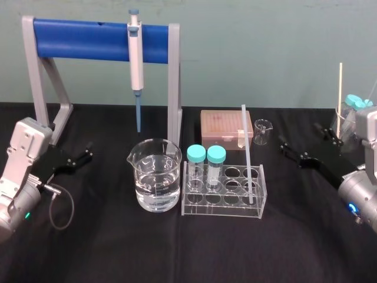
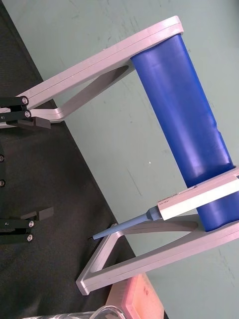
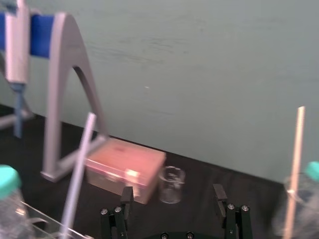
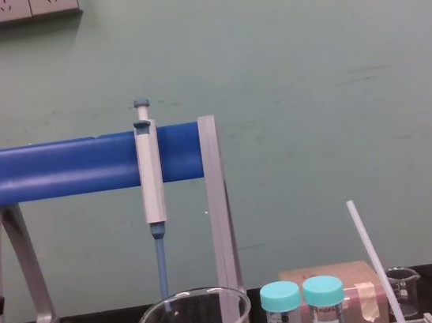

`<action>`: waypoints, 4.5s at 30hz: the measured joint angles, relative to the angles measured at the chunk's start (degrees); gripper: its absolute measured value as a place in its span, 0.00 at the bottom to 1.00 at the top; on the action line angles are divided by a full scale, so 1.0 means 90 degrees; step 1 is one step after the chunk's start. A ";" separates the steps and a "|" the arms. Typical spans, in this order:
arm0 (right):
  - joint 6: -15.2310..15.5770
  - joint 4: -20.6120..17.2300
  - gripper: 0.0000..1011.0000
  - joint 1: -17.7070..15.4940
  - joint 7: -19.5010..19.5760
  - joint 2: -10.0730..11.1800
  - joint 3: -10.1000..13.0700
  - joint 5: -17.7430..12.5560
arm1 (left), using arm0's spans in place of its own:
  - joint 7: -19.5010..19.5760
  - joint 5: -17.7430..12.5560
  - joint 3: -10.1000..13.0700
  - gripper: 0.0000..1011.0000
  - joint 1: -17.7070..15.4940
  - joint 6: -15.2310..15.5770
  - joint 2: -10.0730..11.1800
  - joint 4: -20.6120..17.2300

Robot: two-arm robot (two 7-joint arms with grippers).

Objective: Pick up the stirring rod with one hand, then place it down.

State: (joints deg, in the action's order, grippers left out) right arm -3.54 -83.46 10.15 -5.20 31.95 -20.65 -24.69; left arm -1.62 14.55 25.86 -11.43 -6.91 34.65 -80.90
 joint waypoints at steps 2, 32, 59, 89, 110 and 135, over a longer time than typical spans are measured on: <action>0.0281 -0.0105 0.99 0.0010 -0.0321 -0.0118 0.0118 -0.0431 | 0.0000 0.0000 0.0000 0.99 0.0000 0.0000 0.0000 0.0000; 0.1131 0.0240 0.99 0.0756 -0.1321 -0.0959 -0.0040 -0.0496 | 0.0000 0.0000 0.0000 0.99 0.0000 0.0000 0.0000 0.0000; 0.1448 0.0651 0.99 0.1043 -0.1243 -0.1370 0.0038 -0.0054 | 0.0000 0.0000 0.0000 0.99 0.0000 0.0000 0.0000 0.0000; 0.1445 0.0641 0.29 0.1030 -0.1247 -0.1359 0.0039 -0.0090 | 0.0000 0.0000 0.0000 0.99 0.0000 0.0000 0.0000 0.0000; 0.1390 0.0634 0.08 0.0994 -0.1293 -0.1384 0.0081 -0.0091 | 0.0000 0.0000 0.0000 0.99 0.0000 0.0000 0.0000 0.0000; -0.0410 0.0338 0.08 0.0571 -0.1834 -0.1453 0.0277 0.0384 | 0.0000 0.0000 0.0000 0.99 0.0000 0.0000 0.0000 0.0000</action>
State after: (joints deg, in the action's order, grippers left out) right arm -7.23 -80.41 15.28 -21.71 18.88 -18.16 -21.24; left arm -1.62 14.55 25.86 -11.43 -6.91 34.64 -80.90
